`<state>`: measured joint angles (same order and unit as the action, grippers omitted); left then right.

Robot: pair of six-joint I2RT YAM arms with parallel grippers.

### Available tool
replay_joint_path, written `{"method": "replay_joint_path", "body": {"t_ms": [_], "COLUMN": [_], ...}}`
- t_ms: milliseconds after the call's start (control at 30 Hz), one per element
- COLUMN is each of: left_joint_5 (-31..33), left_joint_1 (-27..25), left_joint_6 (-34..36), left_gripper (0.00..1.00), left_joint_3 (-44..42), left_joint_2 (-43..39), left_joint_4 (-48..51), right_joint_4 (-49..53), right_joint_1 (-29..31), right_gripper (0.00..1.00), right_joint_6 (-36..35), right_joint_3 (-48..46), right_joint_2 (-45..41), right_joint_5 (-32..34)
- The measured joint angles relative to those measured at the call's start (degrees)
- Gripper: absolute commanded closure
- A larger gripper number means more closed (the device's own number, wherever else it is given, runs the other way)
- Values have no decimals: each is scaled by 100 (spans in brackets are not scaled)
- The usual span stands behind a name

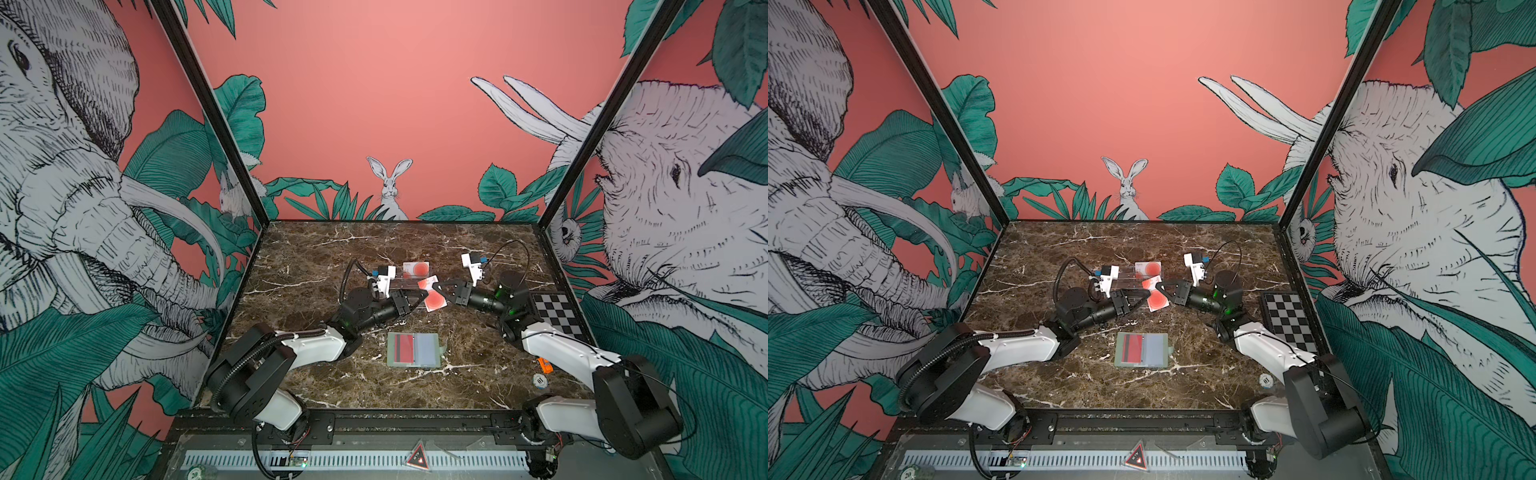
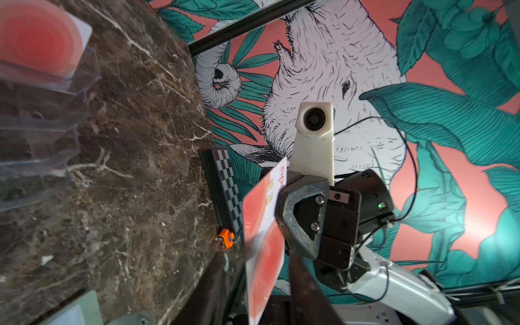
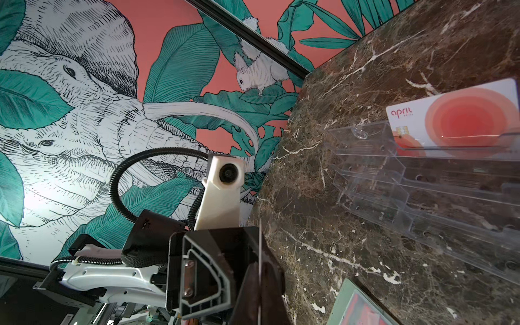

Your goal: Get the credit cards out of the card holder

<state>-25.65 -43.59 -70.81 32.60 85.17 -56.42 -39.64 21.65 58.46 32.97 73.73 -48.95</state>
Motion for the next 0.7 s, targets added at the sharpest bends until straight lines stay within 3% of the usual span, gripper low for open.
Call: {"method": "replay_joint_path", "body": {"t_ms": [100, 233, 400, 700], "left_joint_5": [57, 201, 483, 1631], "left_joint_1": [4, 31, 42, 68], "left_joint_6": [59, 249, 907, 2597], "left_gripper": [19, 9, 1, 1], "left_joint_3": [0, 0, 33, 531], "left_joint_2": [-33, -306, -1086, -2776], "left_joint_4": [94, 444, 1543, 4164], "right_joint_4": [122, 496, 1126, 2599], "right_joint_1": [0, 0, -2, -2], "right_gripper": [100, 100, 100, 100], "right_joint_6": [-66, -264, -708, -1856], "right_joint_3": [0, 15, 129, 573], "right_joint_2": [-9, -101, -313, -643], "right_joint_5": [4, 4, 28, 166]}}
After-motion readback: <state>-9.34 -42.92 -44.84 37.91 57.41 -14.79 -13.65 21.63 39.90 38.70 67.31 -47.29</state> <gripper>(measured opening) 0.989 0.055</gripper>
